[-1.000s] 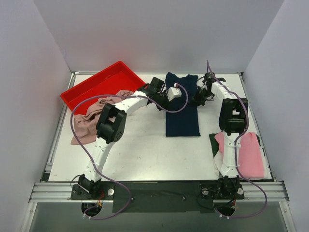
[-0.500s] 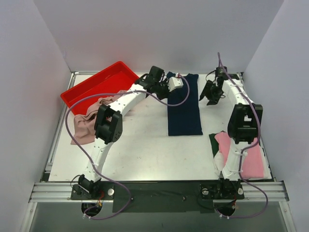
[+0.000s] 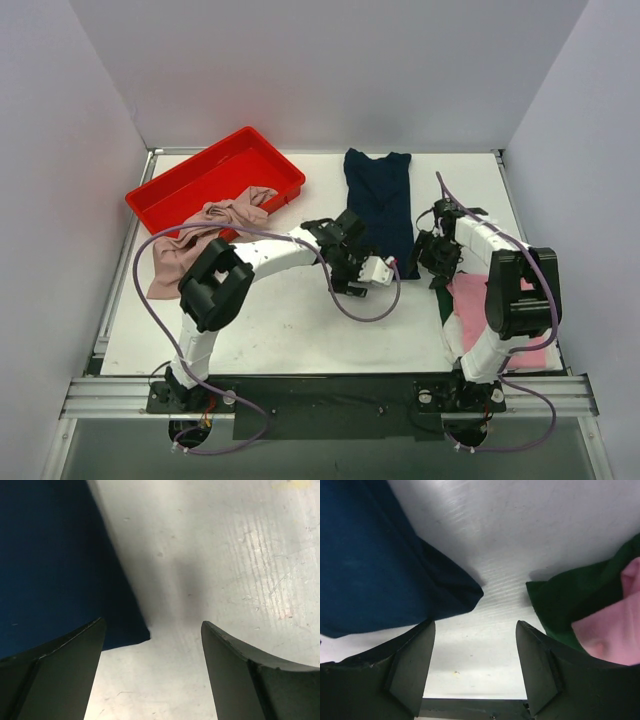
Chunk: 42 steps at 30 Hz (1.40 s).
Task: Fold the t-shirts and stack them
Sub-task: Grab one side of the 2/3 rectangular tshirt with both arms
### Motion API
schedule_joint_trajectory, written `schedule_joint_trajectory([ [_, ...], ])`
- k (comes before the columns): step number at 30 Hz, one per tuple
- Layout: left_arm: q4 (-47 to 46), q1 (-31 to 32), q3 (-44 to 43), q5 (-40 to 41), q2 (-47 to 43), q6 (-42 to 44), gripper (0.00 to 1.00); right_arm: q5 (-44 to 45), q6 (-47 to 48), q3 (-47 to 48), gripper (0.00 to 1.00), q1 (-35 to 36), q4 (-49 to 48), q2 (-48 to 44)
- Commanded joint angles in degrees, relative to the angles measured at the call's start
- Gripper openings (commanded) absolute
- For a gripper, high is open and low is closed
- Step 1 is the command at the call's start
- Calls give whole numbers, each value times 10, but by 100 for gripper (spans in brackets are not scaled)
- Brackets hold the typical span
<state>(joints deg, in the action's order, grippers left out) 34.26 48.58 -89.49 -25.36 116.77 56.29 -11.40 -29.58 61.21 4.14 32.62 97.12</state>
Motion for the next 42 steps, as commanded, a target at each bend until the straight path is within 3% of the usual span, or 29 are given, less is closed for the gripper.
schedule_joint_trajectory([
  [1,-124,1,28,60,-15,-16,88,0,-30,-21,60,-1,-51,2],
  [12,-178,11,53,89,5,-33,84,22,-47,-43,57,3,-106,35],
  [16,-211,11,66,110,15,-34,77,21,-49,-41,43,-4,-112,53],
  [21,-200,13,83,110,16,-22,76,16,-40,-43,26,-7,-102,50],
  [26,-164,15,97,93,18,-3,76,9,-35,-35,0,-10,-98,57],
  [32,-165,17,101,84,18,-6,68,-4,-26,-20,0,-11,-88,52],
  [35,-104,13,78,59,14,12,79,-13,-21,-14,0,-11,-83,44],
  [39,-37,2,57,-6,1,33,85,-21,-21,-11,0,-10,-80,40],
  [42,-48,1,61,-8,6,47,86,-23,-22,-8,0,-11,-80,43],
])
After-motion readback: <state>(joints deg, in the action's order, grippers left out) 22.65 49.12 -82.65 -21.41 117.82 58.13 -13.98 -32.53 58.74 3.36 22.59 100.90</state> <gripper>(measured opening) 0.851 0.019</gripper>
